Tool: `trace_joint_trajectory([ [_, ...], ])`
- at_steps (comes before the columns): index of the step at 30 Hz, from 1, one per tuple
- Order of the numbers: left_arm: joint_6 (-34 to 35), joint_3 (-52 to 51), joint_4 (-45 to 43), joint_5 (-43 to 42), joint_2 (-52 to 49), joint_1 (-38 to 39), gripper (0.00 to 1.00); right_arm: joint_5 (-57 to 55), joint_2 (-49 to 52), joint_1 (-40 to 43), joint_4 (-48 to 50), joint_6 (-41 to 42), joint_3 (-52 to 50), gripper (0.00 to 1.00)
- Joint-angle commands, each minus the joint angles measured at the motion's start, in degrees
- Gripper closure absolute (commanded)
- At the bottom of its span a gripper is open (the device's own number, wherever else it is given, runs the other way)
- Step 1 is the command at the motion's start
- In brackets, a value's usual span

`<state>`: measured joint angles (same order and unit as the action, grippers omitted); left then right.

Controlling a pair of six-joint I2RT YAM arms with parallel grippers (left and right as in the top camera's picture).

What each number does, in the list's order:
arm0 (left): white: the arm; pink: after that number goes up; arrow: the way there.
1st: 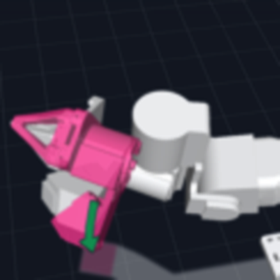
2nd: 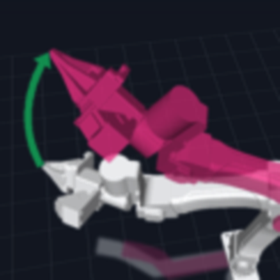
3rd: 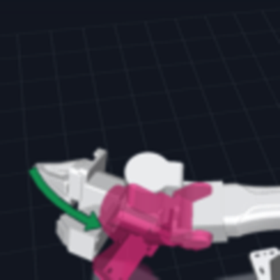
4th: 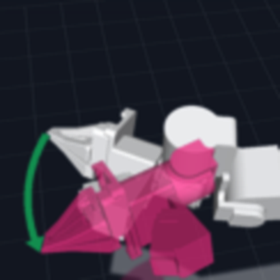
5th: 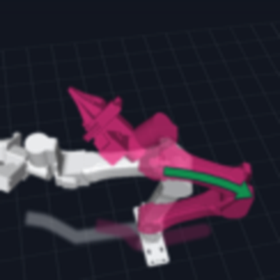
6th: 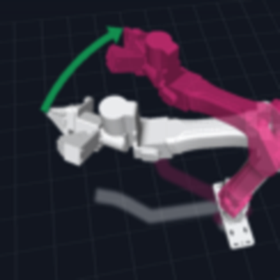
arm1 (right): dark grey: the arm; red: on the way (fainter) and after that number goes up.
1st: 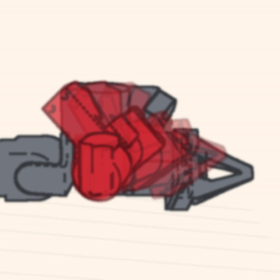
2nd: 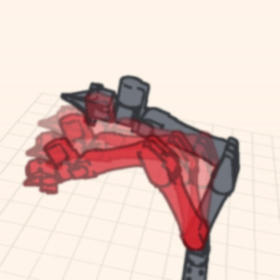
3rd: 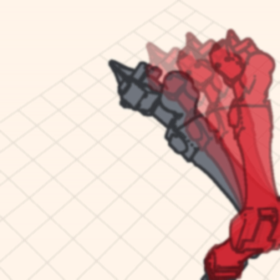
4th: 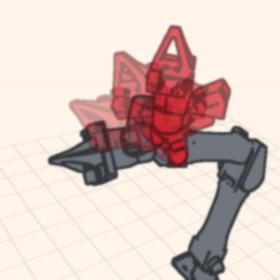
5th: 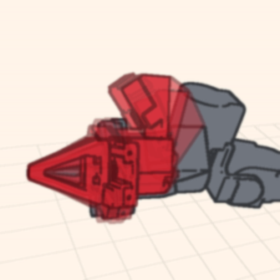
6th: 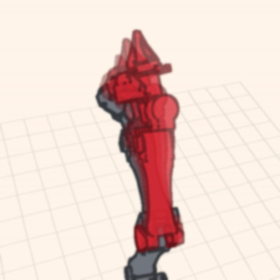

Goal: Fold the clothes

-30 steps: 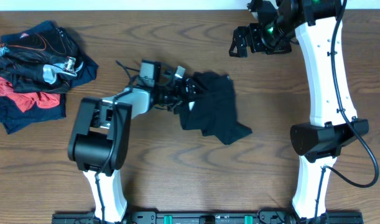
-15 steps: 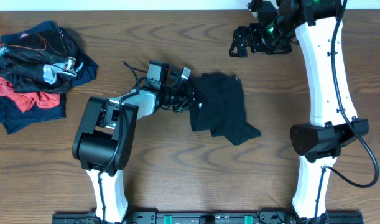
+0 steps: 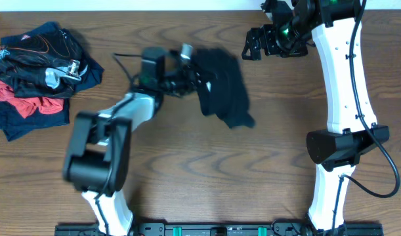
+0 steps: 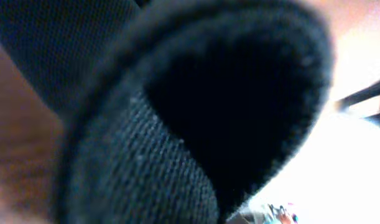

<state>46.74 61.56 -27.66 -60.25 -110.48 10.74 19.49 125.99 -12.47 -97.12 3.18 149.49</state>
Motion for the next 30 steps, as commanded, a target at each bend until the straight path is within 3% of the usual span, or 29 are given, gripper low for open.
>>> trace_joint_trajectory([
  [1, 0.98, 0.63, -0.20, 0.50, 5.68, -4.94, 0.94, -0.02, -1.09, -0.35, -0.17, -0.48, 1.03, 0.01],
  [20, 1.25, 1.22, 1.84, -2.43, 14.88, -39.74, 0.94, 0.00, -1.07, -3.80, -0.17, -0.22, -1.51, 0.01],
  [30, -3.63, 2.10, 1.86, -1.75, 15.02, -57.20, 0.94, 0.00, -1.07, -10.45, -0.20, 0.20, -5.33, 0.01],
])
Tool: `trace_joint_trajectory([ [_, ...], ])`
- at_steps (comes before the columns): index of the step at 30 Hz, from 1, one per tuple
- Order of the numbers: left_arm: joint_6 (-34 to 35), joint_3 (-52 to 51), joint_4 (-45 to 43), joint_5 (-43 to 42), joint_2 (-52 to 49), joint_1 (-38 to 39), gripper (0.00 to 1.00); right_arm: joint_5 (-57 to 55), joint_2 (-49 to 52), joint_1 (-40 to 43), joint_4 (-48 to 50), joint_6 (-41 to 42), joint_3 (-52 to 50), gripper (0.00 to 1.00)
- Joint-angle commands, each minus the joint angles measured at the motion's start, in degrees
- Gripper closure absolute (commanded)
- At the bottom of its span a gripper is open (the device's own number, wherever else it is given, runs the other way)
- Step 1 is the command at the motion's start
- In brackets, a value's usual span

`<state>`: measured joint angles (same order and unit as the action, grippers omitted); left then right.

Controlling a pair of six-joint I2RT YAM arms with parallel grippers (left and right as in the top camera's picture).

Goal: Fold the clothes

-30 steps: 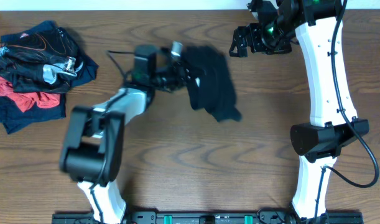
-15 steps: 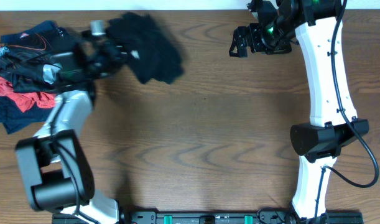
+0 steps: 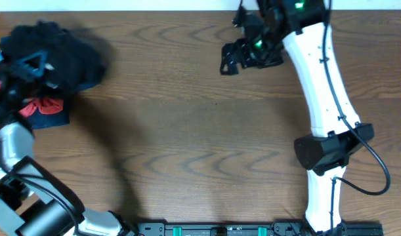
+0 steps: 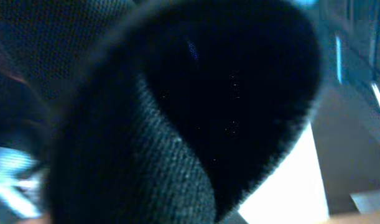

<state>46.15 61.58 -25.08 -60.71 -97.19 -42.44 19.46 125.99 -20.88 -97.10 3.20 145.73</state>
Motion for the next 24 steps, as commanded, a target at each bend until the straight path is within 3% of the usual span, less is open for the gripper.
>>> trace_joint_trajectory([
  [1, -3.04, 2.16, -0.74, -1.11, 1.73, -5.60, 0.94, 0.00, -1.07, -2.75, -0.20, 0.17, -2.32, 0.01],
  [7, -6.08, 2.19, 1.77, 0.37, 1.70, -12.35, 0.94, 0.02, -1.07, -5.46, -0.20, 0.17, -5.35, 0.01],
  [12, -9.29, 2.16, 15.50, 8.26, 1.70, -12.04, 0.94, 0.02, -1.07, -6.14, -0.20, 0.44, -5.66, 0.01],
  [17, -4.44, 2.16, 28.33, 17.31, 1.68, -9.38, 0.94, 0.00, -1.07, -6.14, -0.20, 1.01, -5.66, 0.01],
  [21, -5.64, 2.19, 22.75, 12.07, 1.73, -7.85, 0.94, -0.04, -1.07, -6.12, -0.20, 0.98, -5.66, 0.01],
  [24, -0.76, 2.21, 16.79, 8.33, 1.73, -7.61, 0.94, -0.52, -1.07, -5.75, -0.20, 0.98, -5.66, 0.01],
])
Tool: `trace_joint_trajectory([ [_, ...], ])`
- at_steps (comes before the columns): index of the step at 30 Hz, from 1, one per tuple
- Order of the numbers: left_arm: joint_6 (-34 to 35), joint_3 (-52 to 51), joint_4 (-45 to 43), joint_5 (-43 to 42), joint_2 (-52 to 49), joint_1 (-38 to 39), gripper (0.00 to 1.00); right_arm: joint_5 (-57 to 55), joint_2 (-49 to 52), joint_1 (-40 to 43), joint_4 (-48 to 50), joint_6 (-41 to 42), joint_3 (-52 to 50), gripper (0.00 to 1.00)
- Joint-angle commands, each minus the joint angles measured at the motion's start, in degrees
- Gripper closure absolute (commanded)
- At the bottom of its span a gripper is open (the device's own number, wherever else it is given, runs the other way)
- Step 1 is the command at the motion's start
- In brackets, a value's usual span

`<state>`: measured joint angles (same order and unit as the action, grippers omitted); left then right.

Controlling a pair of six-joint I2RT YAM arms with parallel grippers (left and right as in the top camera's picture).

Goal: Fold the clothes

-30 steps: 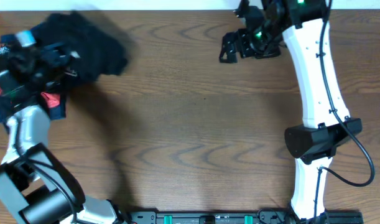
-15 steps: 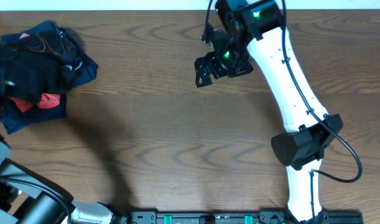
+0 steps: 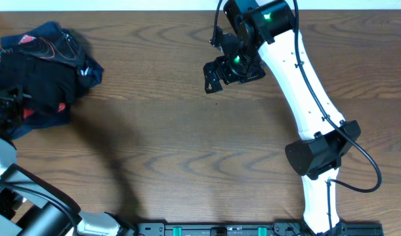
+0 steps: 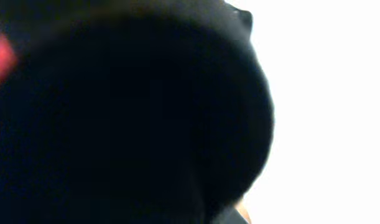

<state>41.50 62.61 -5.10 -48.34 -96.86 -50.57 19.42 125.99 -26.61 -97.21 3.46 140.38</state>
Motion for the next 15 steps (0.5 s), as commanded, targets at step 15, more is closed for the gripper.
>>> trace_joint_trajectory([
  [15, 26.21, 5.55, -47.32, -16.52, 1.38, 6.25, 0.94, -1.25, -1.07, -0.02, -0.11, 0.72, -0.31, 0.01],
])
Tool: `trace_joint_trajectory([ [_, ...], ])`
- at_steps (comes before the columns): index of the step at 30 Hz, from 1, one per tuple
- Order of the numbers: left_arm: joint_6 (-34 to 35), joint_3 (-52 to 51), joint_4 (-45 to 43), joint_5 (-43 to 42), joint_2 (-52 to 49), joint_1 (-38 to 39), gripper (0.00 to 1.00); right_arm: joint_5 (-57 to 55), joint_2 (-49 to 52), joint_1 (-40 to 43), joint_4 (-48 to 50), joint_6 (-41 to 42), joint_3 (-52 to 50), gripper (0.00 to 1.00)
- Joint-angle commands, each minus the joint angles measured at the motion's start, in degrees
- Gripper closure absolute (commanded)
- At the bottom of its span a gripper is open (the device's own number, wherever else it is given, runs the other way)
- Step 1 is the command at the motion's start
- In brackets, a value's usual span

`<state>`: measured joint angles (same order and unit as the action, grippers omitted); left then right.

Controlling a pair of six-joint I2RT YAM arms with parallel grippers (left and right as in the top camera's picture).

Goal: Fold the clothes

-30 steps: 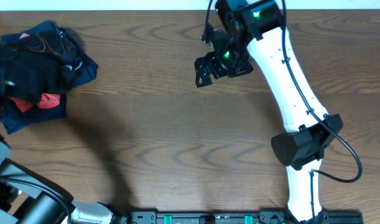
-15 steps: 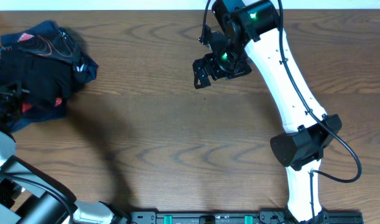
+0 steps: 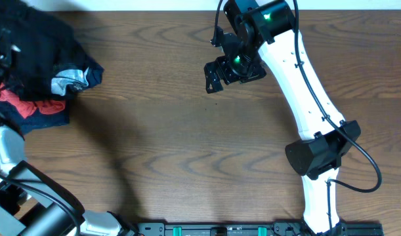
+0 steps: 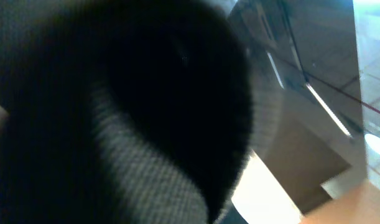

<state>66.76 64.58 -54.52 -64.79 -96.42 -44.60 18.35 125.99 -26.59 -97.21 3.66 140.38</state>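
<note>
A black garment (image 3: 33, 39) hangs bunched at the far left, over a pile of clothes (image 3: 46, 105) in red, navy and grey. My left gripper is at the table's left edge, against that black garment and mostly hidden by it. Coarse black knit cloth (image 4: 115, 124) fills the left wrist view right up to the lens, so the fingers do not show there. My right gripper (image 3: 212, 77) hovers over bare wood right of centre at the back, open, with nothing between its fingers.
The wooden table (image 3: 187, 157) spreads between the pile and the right arm. The right arm's white links (image 3: 305, 85) cross the right half down to its base (image 3: 318, 157). The left arm's base stands at the front left corner (image 3: 36, 210).
The black garment has risen and shifted toward the back left corner, uncovering a grey patch and more red cloth in the pile. The right arm has not moved.
My left gripper held the black garment at the middle back of the table. Then it was at the left with the garment over the pile, then low on the pile, and now lifted again. The right gripper came from the back right toward the centre.
</note>
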Motion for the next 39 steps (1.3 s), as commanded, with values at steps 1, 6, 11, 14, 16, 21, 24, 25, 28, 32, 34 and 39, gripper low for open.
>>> trace_joint_trajectory([
  [1, -1.51, 4.81, 4.92, 0.72, 0.92, 0.28, 0.94, -0.15, -1.07, -0.04, -0.11, 0.52, -0.31, 0.01],
  [6, -13.11, 12.61, 23.17, 5.62, -0.59, 0.26, 0.94, -0.15, -1.07, -0.15, -0.11, 0.52, -0.31, 0.01],
  [11, -17.18, 22.27, 31.52, 5.68, -6.47, 0.28, 0.94, -0.11, -1.07, -0.22, -0.11, 0.55, -0.31, 0.01],
  [14, -16.52, 26.08, 31.78, 5.35, -10.75, 0.37, 0.94, -0.04, -1.07, -0.33, -0.11, 0.57, -0.31, 0.01],
  [16, -15.87, 27.47, 31.76, 5.29, -13.40, 0.68, 0.94, 0.09, -1.07, -0.42, -0.11, 0.57, -0.31, 0.01],
  [21, -14.82, 29.07, 31.76, 5.51, -20.09, 1.03, 0.94, 0.11, -1.07, -0.48, -0.11, 1.03, -0.31, 0.01],
  [24, -13.07, 29.18, 31.80, 4.59, -24.65, 0.96, 0.94, 0.57, -1.07, -0.48, -0.11, 1.03, -0.31, 0.01],
  [25, -12.37, 29.16, 31.80, 3.72, -26.43, 0.96, 0.94, 0.57, -1.07, -0.48, -0.11, 1.01, -0.31, 0.01],
  [28, -11.10, 29.16, 33.44, 3.34, -30.80, 0.96, 0.94, 0.61, -1.07, -0.48, -0.11, 1.03, -0.31, 0.01],
  [32, -10.51, 29.14, 38.95, 3.48, -34.40, 0.55, 0.94, 1.60, -1.07, -0.48, -0.11, 1.03, -0.31, 0.02],
  [34, -10.58, 29.07, 41.83, 3.80, -34.53, 0.55, 0.94, 1.57, -1.07, -0.46, -0.11, 1.03, -0.31, 0.01],
  [39, -8.11, 29.07, 42.07, 2.60, -34.40, 0.48, 0.89, 1.57, -1.07, -0.42, -0.09, 1.01, -0.31, 0.01],
])
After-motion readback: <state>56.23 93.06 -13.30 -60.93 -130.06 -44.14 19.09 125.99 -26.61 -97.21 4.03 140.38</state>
